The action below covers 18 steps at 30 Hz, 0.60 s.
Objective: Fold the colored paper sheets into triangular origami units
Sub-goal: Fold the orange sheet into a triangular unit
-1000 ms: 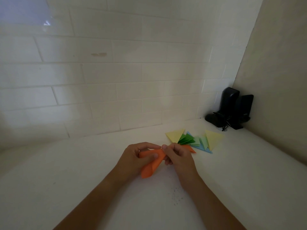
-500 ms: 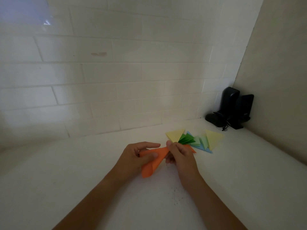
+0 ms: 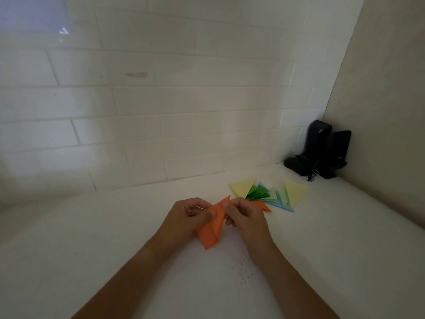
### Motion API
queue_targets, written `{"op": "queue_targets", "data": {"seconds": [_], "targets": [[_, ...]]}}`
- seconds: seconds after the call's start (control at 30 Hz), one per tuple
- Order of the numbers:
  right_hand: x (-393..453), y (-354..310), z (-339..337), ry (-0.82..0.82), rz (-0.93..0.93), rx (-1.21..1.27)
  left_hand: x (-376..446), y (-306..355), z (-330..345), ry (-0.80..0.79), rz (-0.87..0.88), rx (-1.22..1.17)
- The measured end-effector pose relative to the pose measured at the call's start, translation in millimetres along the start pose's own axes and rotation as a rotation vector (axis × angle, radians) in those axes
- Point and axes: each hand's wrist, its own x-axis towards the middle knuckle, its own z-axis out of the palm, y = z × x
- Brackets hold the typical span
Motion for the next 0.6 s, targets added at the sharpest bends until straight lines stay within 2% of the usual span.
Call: {"op": "queue_targets", "data": {"seconds": [0.13,0.3,0.6], "targets": [[-0.3,-0.3,0.0,0.033,-0.021,0.024,0.2,-1.2,-1.1,-0.106,-0.034,0.007],[0.7,-0.2,-0.7,-0.002,-0.028,0.013,-1.4,1.1,-3.9,-0.204,-0.08,0.048],[0.0,-2.6,0.1,-0.022,-0.019,0.054,-2.7,3.3,-5.7,-0.285,-0.089,0.047]]}}
